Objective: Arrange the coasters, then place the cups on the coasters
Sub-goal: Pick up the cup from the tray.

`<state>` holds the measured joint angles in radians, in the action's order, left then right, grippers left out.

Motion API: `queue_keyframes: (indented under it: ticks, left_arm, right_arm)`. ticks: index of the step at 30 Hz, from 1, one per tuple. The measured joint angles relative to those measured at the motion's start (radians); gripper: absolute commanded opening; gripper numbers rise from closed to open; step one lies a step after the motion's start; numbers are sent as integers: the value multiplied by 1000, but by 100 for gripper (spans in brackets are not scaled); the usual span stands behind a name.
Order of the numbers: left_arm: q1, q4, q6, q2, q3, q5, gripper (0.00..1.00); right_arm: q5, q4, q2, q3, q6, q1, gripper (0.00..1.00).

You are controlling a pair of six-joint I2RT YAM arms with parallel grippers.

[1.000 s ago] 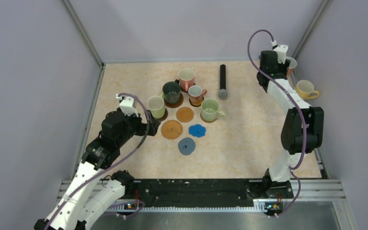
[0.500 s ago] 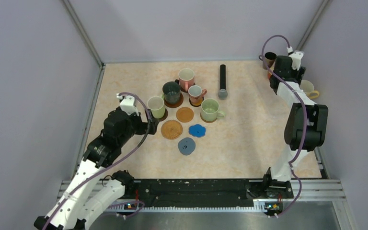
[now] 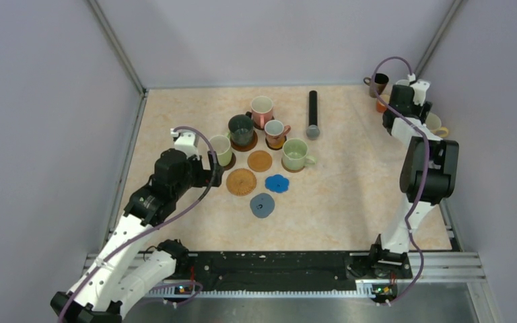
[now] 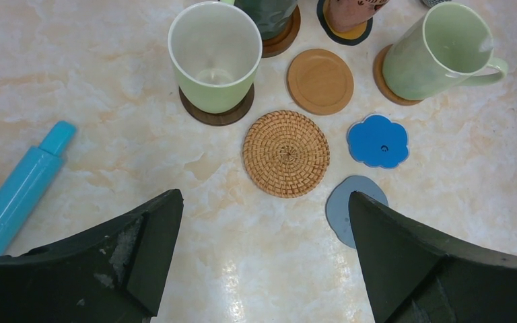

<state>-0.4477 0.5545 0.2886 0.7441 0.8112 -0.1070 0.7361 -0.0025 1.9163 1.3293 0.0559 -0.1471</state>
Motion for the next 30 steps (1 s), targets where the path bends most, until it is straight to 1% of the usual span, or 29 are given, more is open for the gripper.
queue_keyframes:
  ticks: [7,18,22,26,30]
  left_arm:
    - [0,0,0,10,0,-10,99]
    - [0,0,-1,9,0,-10,99]
    - [0,0,-2,9,0,-10,99]
    - [0,0,-2,9,0,-10,99]
    - [0,0,-3,8,0,-10,99]
  right_arm:
    - [15,36,23,20,16,1,61]
    - [34,16,99,91,54,1,62]
    - [39,18,105,94,56,0,62]
    - [35,16,105,95,56,0,58]
    - [15,-22,105,112,60,0,55]
